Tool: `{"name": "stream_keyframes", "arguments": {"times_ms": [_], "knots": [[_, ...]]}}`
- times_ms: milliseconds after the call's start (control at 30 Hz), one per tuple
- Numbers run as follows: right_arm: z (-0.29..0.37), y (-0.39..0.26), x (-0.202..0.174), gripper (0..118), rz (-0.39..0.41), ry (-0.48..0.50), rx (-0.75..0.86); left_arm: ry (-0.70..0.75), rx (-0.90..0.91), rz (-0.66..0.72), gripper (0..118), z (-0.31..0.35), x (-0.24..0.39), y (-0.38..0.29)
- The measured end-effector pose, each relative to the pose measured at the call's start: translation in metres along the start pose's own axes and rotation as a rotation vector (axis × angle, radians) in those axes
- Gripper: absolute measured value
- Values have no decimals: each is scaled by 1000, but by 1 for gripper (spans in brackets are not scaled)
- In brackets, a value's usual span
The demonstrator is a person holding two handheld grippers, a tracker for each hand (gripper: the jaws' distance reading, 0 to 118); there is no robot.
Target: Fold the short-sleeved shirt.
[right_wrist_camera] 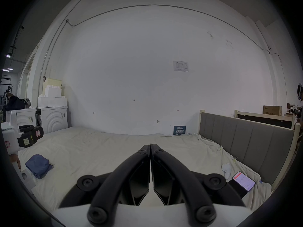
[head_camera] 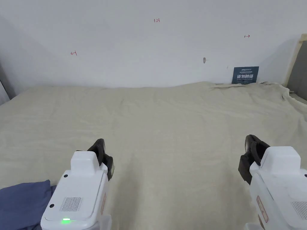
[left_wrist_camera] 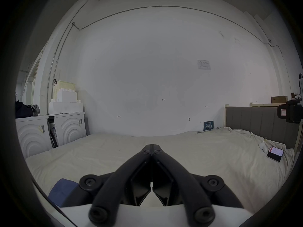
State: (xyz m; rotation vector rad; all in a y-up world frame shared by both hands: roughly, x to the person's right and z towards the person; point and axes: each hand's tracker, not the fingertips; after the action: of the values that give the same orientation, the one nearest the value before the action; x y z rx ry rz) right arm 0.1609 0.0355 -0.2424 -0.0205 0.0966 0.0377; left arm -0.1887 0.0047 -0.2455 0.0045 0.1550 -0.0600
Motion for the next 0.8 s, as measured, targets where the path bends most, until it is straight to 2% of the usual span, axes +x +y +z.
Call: {"name": "stream_keyframes", "arguments": {"times_ms": [33,67,100,167,200,233,267,300,367,400,800], "knots": [[0,0,0,9,0,-1,-1,-5,0,3,12,0,0,0],[0,1,0,21,0,1,-3,-3,0,4,23,0,0,1],[0,1,1,43,1,-2,-3,4,5,3,46,0,-1,2],[-1,2,2,73,-4,6,-10,5,5,8,86,-2,-2,3],[-2,2,2,77,-7,10,-15,0,2,19,86,-2,-2,3],[-2,2,2,81,-7,7,-16,3,1,21,91,-3,-3,4],[-2,2,2,89,-5,6,-16,-3,-2,25,102,-3,-4,5],[-2,2,2,102,-3,6,-13,-10,5,27,118,-3,-5,5],[-1,2,1,112,-3,6,-6,-6,15,19,118,0,-5,6],[-1,2,1,112,-4,8,-5,-1,13,13,118,0,-5,7],[0,3,1,112,-20,6,-1,8,21,-4,118,0,-7,7]]}}
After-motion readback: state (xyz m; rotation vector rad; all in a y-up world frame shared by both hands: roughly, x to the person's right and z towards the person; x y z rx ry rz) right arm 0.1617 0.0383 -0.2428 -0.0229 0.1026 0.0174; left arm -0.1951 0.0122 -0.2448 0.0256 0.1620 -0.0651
